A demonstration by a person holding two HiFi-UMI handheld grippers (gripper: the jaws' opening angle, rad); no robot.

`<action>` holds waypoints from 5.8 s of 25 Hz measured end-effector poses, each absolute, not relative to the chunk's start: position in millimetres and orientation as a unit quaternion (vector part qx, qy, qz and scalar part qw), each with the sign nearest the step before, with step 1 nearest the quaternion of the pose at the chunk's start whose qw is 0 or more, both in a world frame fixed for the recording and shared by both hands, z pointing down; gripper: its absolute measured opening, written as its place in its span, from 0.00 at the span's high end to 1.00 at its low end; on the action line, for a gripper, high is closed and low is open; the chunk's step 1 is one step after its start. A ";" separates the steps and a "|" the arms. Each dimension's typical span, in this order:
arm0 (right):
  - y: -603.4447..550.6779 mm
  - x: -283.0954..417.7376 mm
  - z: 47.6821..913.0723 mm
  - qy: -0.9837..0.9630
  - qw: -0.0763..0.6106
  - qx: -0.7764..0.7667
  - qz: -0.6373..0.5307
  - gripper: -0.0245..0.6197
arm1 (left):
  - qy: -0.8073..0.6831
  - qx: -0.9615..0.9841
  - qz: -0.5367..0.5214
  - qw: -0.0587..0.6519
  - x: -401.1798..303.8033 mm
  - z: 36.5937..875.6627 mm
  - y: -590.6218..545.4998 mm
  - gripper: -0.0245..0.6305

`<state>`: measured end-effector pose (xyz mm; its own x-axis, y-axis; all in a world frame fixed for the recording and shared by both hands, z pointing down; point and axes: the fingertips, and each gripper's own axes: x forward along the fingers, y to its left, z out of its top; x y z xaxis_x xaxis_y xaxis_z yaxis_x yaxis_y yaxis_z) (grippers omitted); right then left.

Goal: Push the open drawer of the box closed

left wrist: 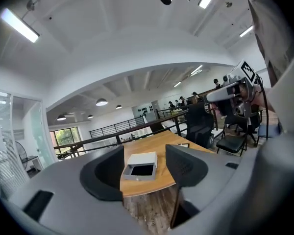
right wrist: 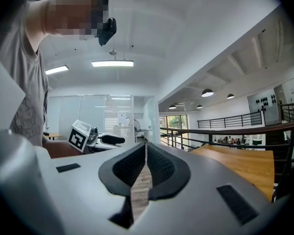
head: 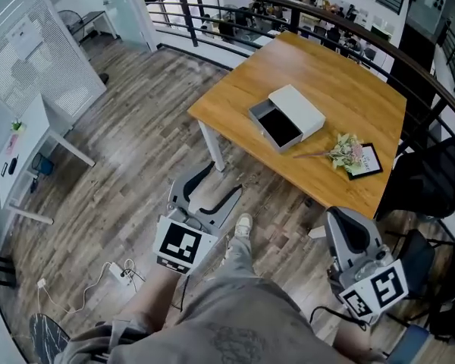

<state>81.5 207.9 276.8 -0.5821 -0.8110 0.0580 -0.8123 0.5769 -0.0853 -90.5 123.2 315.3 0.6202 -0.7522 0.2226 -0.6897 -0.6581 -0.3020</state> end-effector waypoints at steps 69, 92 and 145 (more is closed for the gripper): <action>-153.3 152.1 504.7 -0.830 0.212 0.436 0.276 0.90 | 0.188 -0.856 -0.463 -0.130 57.1 688.5 -215.1 0.84; -194.4 181.4 405.6 -0.877 0.136 0.427 0.175 0.90 | 0.289 -0.870 -0.374 -0.138 61.6 581.2 -246.3 0.82; -142.4 171.0 239.2 -0.892 0.024 0.451 0.015 0.90 | 0.384 -0.917 -0.090 0.056 10.8 248.2 -177.2 0.93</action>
<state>171.0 -142.4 239.2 -0.5926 -0.8036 0.0561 -0.8050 0.5933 -0.0047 10.8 -177.2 248.2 0.6883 -0.7151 0.1221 -0.6949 -0.6982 -0.1720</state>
